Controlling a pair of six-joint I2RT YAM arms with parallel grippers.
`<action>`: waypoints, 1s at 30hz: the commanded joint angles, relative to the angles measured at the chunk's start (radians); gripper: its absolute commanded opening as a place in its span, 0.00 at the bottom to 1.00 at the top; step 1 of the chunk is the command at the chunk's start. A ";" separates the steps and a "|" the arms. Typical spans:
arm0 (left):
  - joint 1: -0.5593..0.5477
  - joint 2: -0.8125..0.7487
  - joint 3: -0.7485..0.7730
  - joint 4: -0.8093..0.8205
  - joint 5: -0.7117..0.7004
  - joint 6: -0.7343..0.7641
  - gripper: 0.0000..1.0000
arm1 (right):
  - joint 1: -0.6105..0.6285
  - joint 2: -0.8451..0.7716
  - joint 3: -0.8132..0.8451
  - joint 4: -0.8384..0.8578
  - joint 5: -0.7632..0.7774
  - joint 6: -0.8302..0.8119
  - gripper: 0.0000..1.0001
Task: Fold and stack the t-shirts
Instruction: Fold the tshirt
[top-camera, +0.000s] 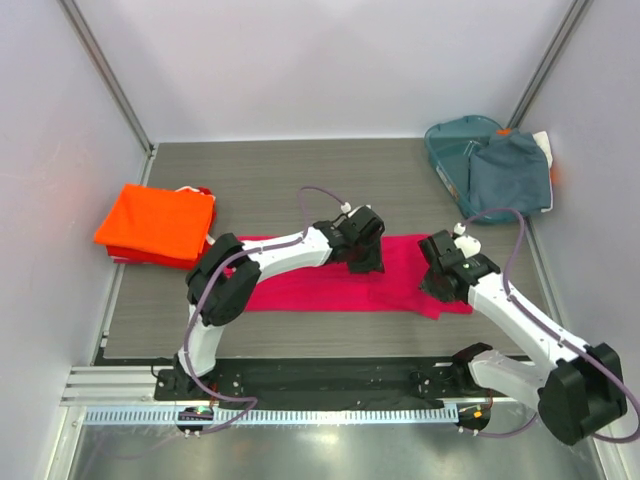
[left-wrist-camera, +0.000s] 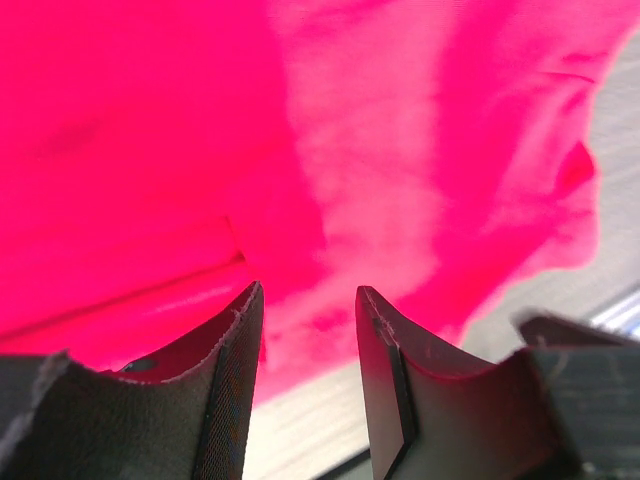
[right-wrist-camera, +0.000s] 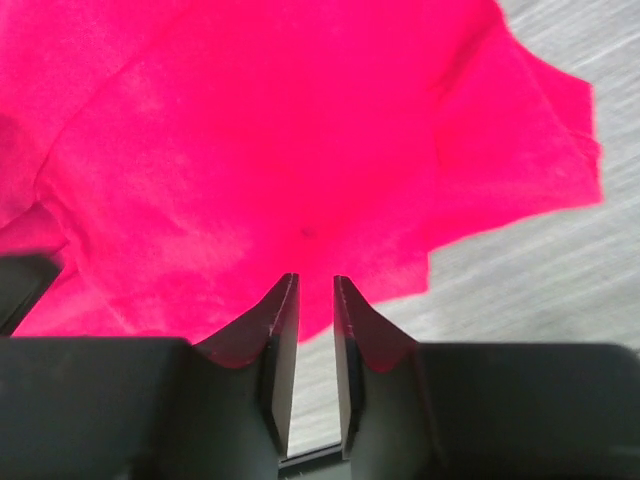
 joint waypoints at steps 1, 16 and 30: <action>-0.011 -0.076 -0.013 0.025 -0.004 0.030 0.43 | 0.002 0.056 0.019 0.087 0.025 0.000 0.25; 0.035 0.201 0.301 -0.098 0.005 0.073 0.42 | -0.044 0.184 -0.045 0.031 0.060 0.070 0.01; 0.088 0.232 0.371 -0.140 0.046 0.121 0.41 | -0.069 0.093 -0.085 -0.012 0.009 0.095 0.01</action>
